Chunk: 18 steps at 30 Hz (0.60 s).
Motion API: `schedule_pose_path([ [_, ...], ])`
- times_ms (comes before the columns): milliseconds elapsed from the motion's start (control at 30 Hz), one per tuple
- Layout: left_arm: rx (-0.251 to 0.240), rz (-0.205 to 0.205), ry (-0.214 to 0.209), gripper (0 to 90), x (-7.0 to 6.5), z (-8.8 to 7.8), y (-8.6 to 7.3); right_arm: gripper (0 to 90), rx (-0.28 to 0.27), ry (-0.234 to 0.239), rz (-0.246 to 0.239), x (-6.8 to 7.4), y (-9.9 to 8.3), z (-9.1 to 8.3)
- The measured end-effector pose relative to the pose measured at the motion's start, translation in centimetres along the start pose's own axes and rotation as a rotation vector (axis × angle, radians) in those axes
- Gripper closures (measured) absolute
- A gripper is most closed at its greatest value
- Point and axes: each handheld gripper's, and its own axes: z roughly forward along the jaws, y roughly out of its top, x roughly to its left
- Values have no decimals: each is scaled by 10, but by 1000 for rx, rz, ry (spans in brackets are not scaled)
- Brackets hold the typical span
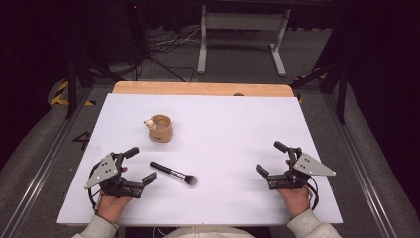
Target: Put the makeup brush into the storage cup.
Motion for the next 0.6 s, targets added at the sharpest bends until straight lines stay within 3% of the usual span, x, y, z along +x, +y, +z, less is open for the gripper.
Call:
schedule_pose_path([
  [333, -20, 1, -36, 0, 0, 12, 13, 5, -9, 8, 4, -1, 2, -1],
  [600, 41, 12, -69, 1, -4, 30, 23, 0, 4, 14, 31, -2, 2, -1],
])
